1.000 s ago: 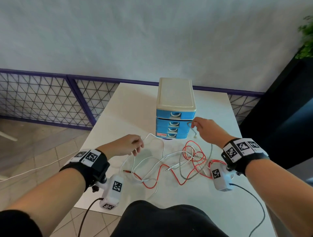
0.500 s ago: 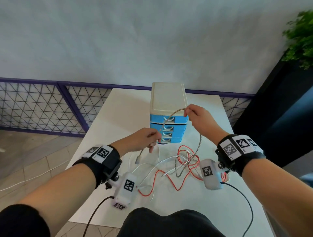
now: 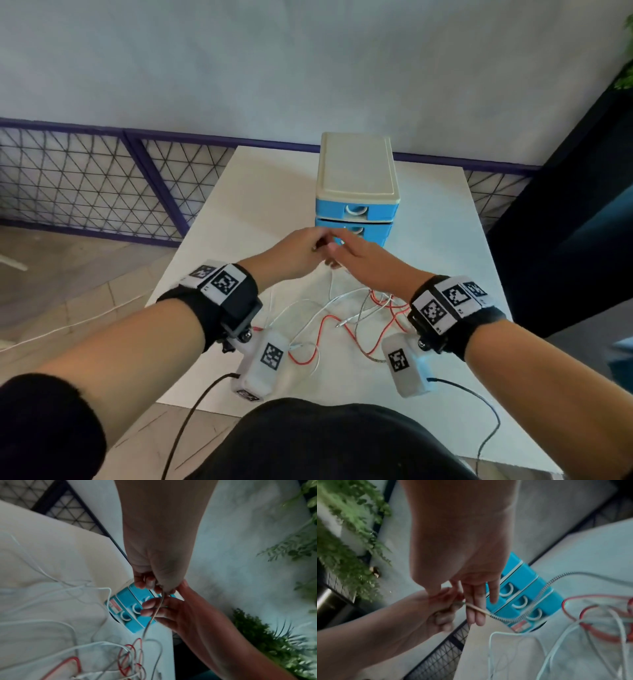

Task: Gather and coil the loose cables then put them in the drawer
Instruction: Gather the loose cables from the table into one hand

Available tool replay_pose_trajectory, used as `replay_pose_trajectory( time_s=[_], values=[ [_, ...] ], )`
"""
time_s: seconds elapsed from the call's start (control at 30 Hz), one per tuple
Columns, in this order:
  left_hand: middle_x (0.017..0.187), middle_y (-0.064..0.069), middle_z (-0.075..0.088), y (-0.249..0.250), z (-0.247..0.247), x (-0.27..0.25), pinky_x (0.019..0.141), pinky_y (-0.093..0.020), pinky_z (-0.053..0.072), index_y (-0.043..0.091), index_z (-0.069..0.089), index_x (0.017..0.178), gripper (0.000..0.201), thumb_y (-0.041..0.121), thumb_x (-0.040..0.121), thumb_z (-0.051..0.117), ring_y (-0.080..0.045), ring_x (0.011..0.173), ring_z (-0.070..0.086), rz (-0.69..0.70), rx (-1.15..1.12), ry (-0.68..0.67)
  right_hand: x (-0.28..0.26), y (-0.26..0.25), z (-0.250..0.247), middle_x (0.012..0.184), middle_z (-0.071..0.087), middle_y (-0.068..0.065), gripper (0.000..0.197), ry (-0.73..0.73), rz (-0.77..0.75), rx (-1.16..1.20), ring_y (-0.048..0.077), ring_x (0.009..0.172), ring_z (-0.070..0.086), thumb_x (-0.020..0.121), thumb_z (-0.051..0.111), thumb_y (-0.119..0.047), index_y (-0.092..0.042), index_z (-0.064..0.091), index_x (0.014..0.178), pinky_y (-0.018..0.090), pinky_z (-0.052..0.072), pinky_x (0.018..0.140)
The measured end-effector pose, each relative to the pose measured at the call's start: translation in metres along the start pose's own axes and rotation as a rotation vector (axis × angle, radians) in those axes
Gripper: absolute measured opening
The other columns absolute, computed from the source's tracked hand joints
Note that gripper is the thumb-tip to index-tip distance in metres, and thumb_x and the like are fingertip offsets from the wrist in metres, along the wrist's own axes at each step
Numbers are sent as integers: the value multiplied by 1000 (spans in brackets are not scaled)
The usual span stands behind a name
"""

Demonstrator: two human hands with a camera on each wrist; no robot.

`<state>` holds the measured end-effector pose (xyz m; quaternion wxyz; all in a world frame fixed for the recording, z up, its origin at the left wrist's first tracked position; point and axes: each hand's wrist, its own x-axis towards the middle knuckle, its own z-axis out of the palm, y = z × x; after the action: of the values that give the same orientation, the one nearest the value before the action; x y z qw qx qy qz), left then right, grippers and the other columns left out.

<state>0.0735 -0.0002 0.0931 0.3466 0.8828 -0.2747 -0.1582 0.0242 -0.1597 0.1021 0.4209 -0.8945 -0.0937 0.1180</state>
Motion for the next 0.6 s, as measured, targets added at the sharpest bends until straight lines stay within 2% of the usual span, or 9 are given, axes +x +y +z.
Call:
replay_pose_trajectory(
  time_s=[0.07, 0.1, 0.17, 0.23, 0.33, 0.4, 0.47, 0.53, 0.6],
  values=[
    [74, -1, 59, 12, 4, 5, 59, -20, 45, 5, 50, 98, 16, 2, 90, 37, -16, 68, 56, -33, -222, 93, 3, -10, 3, 81, 63, 7, 35, 18, 33, 83, 21, 69, 63, 101, 37, -40, -26, 40, 133, 23, 50, 68],
    [75, -2, 54, 15, 6, 5, 55, -23, 46, 6, 45, 97, 13, 3, 92, 34, -16, 64, 53, -84, -335, 147, 4, -9, 2, 79, 59, 9, 35, 41, 64, 59, 20, 64, 57, 100, 38, -42, -26, 42, 131, 26, 48, 62],
    [80, -4, 52, 13, 14, 5, 56, -31, 48, 11, 40, 96, 11, 13, 99, 30, -17, 59, 53, -177, -499, 209, 1, -1, -8, 80, 58, 8, 34, 84, 98, -85, 16, 61, 48, 100, 39, -42, -18, 55, 119, 28, 41, 60],
    [80, -3, 56, 3, 25, 3, 57, -32, 49, 18, 44, 89, 15, 17, 99, 32, -18, 58, 54, -199, -418, 180, -6, 12, -20, 74, 55, -1, 35, 158, 100, -168, 11, 59, 45, 101, 39, -37, -11, 63, 100, 23, 35, 56],
    [75, -6, 64, -14, 45, -9, 53, -26, 50, 16, 57, 81, 15, 11, 88, 45, -14, 52, 56, -164, -109, -68, -21, 27, -39, 65, 47, -7, 33, 320, 165, -101, 11, 55, 42, 102, 36, -33, -15, 60, 88, 19, 30, 49],
    [73, -9, 68, -22, 65, -24, 51, -21, 50, 8, 64, 87, 14, 12, 85, 51, -12, 49, 58, -167, -22, -408, -32, 35, -48, 62, 45, -5, 33, 382, 191, -86, 11, 51, 38, 102, 36, -34, -17, 58, 84, 17, 30, 46],
    [72, -11, 71, -29, 84, -41, 53, -21, 50, 6, 64, 84, 19, 25, 82, 59, -14, 51, 60, -176, 110, -698, -42, 38, -52, 62, 45, 1, 33, 372, 203, -107, 15, 52, 38, 101, 37, -36, -19, 59, 83, 19, 31, 46],
    [62, -3, 64, -37, 102, -56, 53, -22, 45, 10, 60, 79, 30, 40, 76, 65, -13, 50, 57, -170, 321, -784, -51, 40, -54, 64, 45, 3, 33, 337, 226, -118, 16, 55, 39, 101, 38, -38, -19, 60, 85, 24, 33, 49],
    [64, 3, 49, -39, 117, -69, 55, -26, 37, 11, 55, 88, 27, 33, 75, 64, -17, 59, 52, -85, 583, -750, -59, 43, -53, 61, 44, 0, 34, 313, 240, -93, 14, 51, 37, 100, 38, -39, -18, 60, 87, 25, 33, 48]
  ],
)
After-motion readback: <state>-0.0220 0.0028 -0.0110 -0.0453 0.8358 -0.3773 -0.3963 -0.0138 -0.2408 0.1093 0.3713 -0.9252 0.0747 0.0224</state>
